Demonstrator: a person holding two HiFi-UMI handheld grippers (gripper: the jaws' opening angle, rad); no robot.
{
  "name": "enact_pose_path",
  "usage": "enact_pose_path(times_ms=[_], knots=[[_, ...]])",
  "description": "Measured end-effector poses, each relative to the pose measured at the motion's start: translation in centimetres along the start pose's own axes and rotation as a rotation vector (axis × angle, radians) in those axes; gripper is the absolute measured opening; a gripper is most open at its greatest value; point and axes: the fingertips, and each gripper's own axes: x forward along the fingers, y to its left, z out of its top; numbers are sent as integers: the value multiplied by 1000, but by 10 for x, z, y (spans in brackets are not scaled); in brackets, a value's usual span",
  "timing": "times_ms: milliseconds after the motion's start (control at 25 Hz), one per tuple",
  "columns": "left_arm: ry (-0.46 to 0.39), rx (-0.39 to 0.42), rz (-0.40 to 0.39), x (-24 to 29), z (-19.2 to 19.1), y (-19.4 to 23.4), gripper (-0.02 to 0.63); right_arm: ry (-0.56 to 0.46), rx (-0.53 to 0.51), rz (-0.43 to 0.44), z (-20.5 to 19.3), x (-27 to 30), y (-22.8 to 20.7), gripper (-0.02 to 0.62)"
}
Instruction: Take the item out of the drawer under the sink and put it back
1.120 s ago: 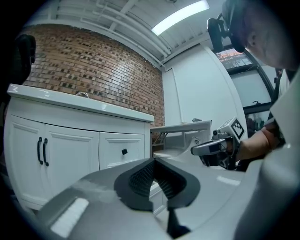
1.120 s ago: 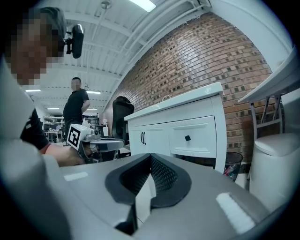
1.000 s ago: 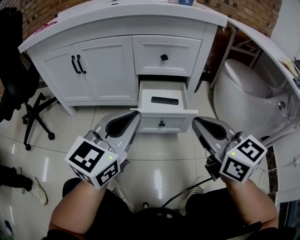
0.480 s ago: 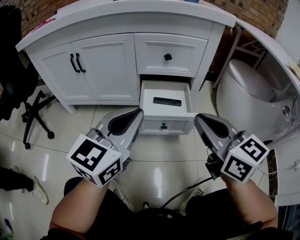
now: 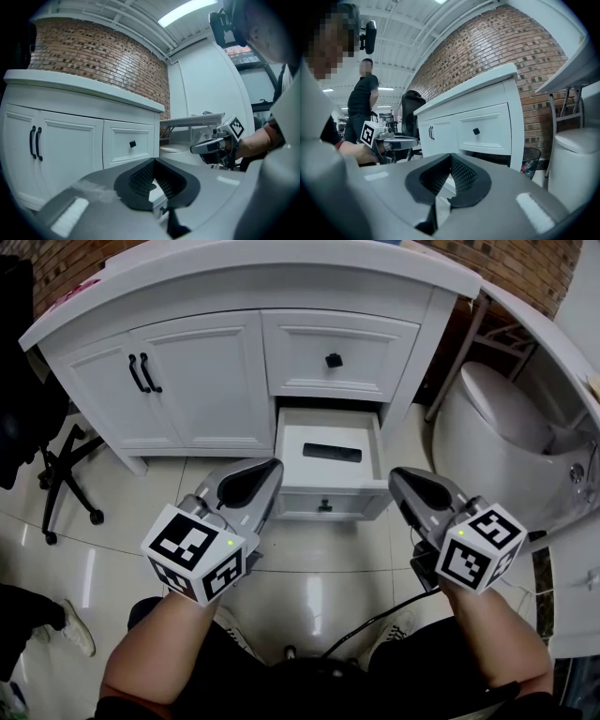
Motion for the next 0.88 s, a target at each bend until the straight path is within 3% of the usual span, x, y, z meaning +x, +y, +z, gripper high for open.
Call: enact_pose_path(times_ms=[560,760,880], knots=[[15,-11,-7,11,-7,10,5,39,12,17,-10,16,-9,8],[4,-23,-5,8,-3,7,5,43,26,-28,-12,15,-14,8],[-2,-20,-6,6,0,5,6,85,-40,-17,-12,24,-10,9]])
